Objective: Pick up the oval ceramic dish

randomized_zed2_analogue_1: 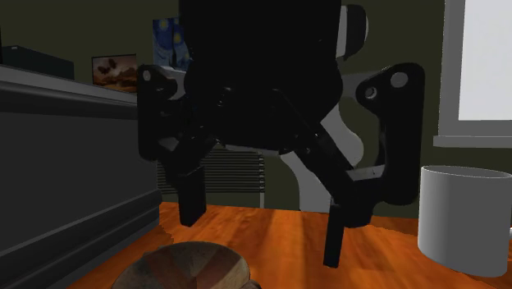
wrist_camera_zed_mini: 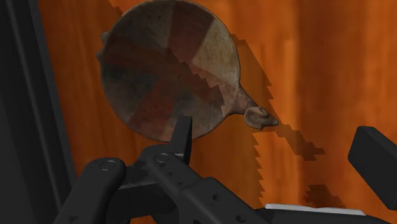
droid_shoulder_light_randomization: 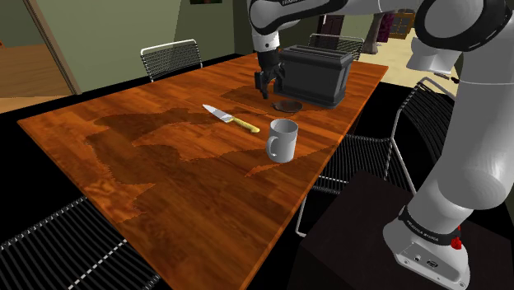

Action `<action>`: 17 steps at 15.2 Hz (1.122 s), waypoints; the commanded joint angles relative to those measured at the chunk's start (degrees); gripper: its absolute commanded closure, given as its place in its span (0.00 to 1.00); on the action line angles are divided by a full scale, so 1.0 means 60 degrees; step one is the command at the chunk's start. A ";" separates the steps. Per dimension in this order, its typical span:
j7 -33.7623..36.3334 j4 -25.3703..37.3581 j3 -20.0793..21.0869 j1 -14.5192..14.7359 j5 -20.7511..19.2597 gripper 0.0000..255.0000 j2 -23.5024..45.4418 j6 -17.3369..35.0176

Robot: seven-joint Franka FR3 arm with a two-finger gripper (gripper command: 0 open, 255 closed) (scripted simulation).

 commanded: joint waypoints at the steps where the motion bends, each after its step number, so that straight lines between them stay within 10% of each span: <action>1: 0.0027 -0.0103 -0.0003 0.0003 -0.0015 0.00 0.0084 0.0173; 7: 0.0073 -0.0603 -0.0008 -0.0006 -0.0026 0.00 0.0145 0.0732; 8: 0.0070 -0.0606 -0.0010 -0.0009 -0.0027 1.00 0.0152 0.0742; 17: 0.0073 -0.0603 -0.0008 -0.0006 -0.0026 1.00 0.0145 0.0732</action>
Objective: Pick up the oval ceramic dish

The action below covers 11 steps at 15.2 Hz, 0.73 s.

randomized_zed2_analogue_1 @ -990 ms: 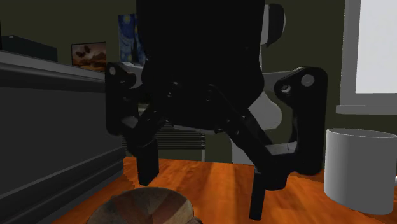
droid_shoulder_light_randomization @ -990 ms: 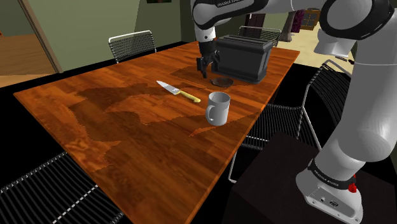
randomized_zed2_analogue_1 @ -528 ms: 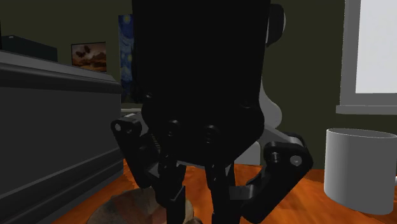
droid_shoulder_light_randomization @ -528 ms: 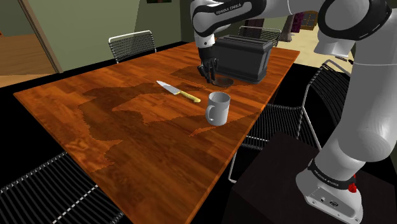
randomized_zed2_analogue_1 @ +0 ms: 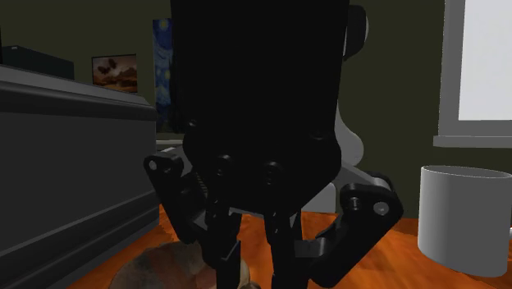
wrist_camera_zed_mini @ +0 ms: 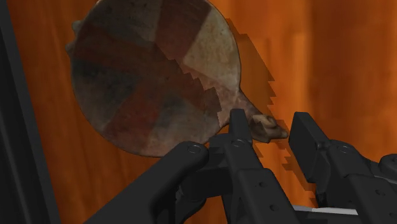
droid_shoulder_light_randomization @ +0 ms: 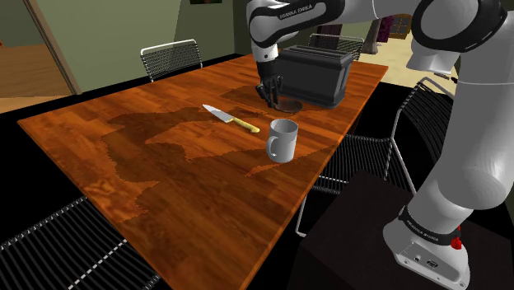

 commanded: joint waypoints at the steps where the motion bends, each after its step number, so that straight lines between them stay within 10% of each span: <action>1: -0.0010 0.0106 0.0001 0.0002 0.0003 1.00 -0.0021 -0.0126; 11: -0.0108 0.1330 0.0009 0.0029 0.0014 1.00 -0.0062 -0.1388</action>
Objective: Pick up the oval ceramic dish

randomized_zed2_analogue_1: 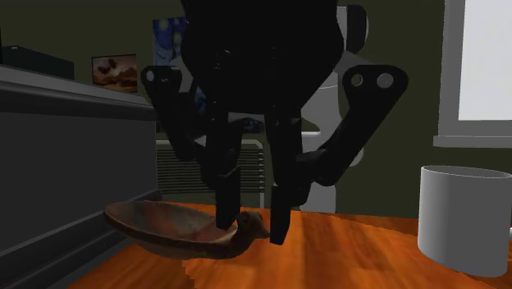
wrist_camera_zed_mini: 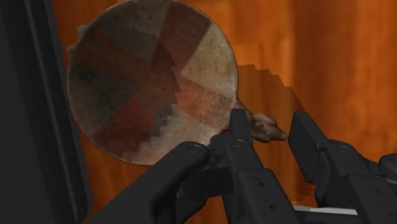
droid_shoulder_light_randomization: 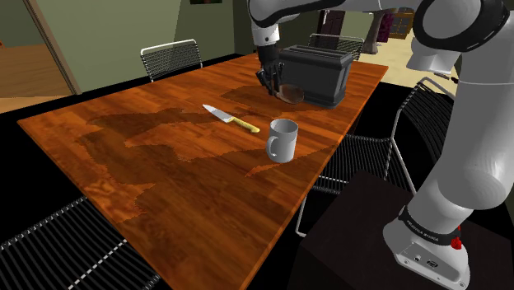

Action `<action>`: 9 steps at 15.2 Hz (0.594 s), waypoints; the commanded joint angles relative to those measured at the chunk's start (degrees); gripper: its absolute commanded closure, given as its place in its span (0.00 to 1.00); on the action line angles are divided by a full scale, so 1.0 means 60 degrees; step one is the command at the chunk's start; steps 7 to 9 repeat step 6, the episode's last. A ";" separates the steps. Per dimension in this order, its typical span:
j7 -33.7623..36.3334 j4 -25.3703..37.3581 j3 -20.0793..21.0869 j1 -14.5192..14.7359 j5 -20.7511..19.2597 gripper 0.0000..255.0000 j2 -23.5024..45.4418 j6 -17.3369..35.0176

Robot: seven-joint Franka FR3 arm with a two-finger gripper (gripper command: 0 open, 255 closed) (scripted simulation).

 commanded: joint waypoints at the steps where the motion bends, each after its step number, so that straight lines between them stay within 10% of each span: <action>1: -0.0020 0.0321 0.0002 0.0010 -0.0001 1.00 0.0018 -0.0304; 9: -0.0050 0.0794 0.0004 0.0023 -0.0006 1.00 0.0065 -0.0729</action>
